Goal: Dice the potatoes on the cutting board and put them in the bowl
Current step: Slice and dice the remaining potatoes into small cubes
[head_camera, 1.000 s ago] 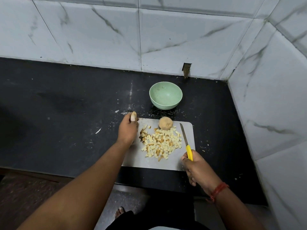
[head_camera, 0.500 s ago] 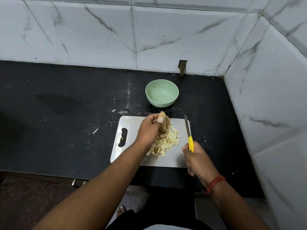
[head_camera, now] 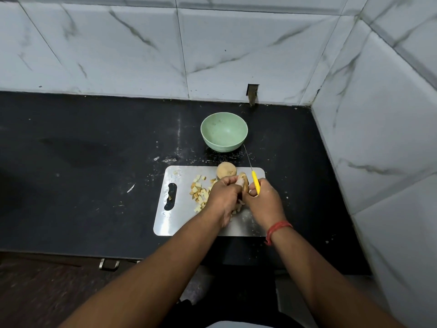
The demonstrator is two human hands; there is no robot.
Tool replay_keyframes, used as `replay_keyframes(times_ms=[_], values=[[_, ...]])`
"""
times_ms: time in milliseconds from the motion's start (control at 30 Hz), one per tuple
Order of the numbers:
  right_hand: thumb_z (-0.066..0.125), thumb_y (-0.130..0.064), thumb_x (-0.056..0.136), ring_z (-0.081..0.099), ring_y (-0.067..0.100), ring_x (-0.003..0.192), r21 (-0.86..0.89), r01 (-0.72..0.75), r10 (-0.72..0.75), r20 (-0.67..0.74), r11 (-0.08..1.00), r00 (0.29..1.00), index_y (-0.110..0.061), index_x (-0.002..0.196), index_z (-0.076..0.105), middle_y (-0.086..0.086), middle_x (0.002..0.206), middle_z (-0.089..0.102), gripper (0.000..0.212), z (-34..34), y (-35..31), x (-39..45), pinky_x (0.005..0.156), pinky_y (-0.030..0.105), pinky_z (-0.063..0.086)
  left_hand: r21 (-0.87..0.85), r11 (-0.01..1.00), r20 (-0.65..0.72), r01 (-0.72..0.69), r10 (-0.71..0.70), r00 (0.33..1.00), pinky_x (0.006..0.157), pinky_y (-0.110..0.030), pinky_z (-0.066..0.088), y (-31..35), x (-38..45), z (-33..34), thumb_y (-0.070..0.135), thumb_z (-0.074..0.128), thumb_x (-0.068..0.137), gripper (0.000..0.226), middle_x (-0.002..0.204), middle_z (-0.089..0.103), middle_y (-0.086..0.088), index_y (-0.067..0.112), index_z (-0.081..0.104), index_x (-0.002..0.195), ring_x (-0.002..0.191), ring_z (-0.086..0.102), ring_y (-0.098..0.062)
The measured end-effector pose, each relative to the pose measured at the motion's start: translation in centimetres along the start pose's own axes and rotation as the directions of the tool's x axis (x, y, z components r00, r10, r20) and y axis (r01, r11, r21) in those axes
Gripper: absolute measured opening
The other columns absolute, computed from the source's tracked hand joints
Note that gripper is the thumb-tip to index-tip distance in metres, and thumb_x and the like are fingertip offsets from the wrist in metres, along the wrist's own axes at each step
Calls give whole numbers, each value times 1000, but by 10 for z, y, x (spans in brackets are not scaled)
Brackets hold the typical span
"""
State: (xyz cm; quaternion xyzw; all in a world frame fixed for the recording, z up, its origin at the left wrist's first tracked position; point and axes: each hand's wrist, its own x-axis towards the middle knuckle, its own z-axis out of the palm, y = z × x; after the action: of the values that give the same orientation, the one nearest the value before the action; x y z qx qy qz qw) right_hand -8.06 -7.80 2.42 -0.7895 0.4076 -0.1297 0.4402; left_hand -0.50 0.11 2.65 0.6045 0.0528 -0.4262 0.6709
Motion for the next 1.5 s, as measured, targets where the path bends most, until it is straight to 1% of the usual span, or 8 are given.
replay_keyframes(times_ms=[267,633,800,900,1100,1267,1400,1500], values=[[68,-26,86,51,13,58,57,-28,23,78,998,997,-15,85,58,1,71,60,15,6,-1,-4,52,28,43,104,994,-61,-27,34,998,94,-54,59,3,-1,-7,-6,55,86,32,98,78,-16,12,74,105,98,74,-34],[72,-24,84,51,12,59,108,-54,42,107,993,993,-16,87,60,0,70,59,15,4,1,0,53,28,43,99,994,-60,-38,44,997,91,-48,61,4,1,-7,-10,54,89,32,98,77,-18,9,74,106,94,74,-35],[68,-24,91,53,13,65,287,-94,66,108,953,992,-11,91,62,2,74,59,14,-2,-4,-1,60,30,46,-12,1000,-60,9,-10,998,65,-34,60,6,4,-9,-10,53,94,28,92,76,-15,7,71,107,73,73,-24],[62,-28,95,47,13,55,340,-156,131,96,927,987,-13,90,62,0,66,52,15,-11,-1,11,50,28,39,-56,998,-88,26,-31,996,81,-44,63,7,7,-13,-3,50,102,19,95,75,-16,7,66,106,78,73,-25],[56,-23,96,43,15,56,55,-216,207,139,975,969,-14,87,56,1,69,48,14,-28,9,65,52,30,35,-54,998,-100,28,-33,994,90,-46,61,6,7,-18,2,50,104,16,102,74,-16,11,62,107,84,71,-24],[51,-18,95,46,20,58,-237,-173,214,158,956,964,-10,88,58,6,72,51,13,-20,9,87,53,30,39,57,998,-68,-7,11,998,82,-41,63,2,0,-14,7,54,103,21,111,73,-13,17,65,118,94,73,-26],[52,-16,95,59,28,81,-300,-166,204,103,940,973,-6,99,63,11,87,60,15,-16,20,85,67,34,45,140,990,-29,-22,26,999,94,-54,59,2,-5,-12,10,55,102,32,115,72,-8,27,65,127,98,73,-27],[50,-18,98,59,26,82,-285,-142,164,53,948,985,-7,100,62,8,88,61,17,-20,24,76,70,34,47,178,984,-10,-17,19,1000,97,-56,56,0,-9,-8,15,58,100,28,115,73,-7,34,66,119,106,73,-33]])
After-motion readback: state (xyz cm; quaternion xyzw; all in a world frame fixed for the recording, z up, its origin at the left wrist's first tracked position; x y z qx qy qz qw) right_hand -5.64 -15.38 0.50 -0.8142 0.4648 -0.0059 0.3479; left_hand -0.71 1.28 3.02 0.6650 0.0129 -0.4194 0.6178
